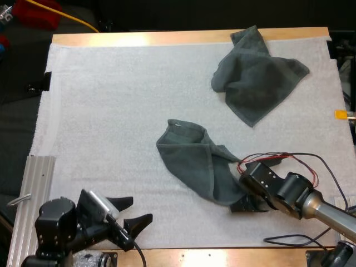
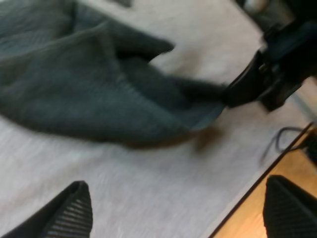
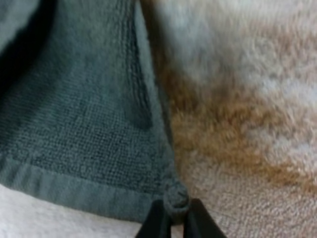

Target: Pick towel from pile, fold and stack

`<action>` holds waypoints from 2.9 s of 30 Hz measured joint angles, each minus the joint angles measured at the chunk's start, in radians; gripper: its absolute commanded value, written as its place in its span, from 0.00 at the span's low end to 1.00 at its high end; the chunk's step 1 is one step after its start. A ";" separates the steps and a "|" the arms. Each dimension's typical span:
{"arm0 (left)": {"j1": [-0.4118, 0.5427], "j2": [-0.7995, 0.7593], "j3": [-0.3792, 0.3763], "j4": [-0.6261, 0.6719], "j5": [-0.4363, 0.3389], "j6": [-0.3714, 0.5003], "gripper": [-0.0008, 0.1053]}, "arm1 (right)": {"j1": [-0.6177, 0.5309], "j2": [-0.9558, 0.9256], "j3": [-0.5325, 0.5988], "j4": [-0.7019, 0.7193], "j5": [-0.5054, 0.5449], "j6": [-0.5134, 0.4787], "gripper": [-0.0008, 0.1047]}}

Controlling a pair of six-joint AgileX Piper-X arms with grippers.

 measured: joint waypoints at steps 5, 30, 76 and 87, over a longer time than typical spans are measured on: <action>-0.042 0.062 -0.020 -0.091 0.013 -0.007 0.66 | 0.000 0.000 0.002 -0.001 -0.001 0.000 0.02; -0.499 0.635 -0.281 -0.266 -0.374 0.055 0.66 | 0.000 0.000 0.002 -0.004 -0.025 0.008 0.02; -0.643 1.242 -0.527 -0.382 -0.687 0.113 0.66 | 0.000 0.000 0.002 -0.005 -0.025 0.045 0.02; -0.645 1.332 -0.528 -0.423 -0.687 0.113 0.66 | 0.000 0.000 0.002 -0.005 -0.025 0.045 0.02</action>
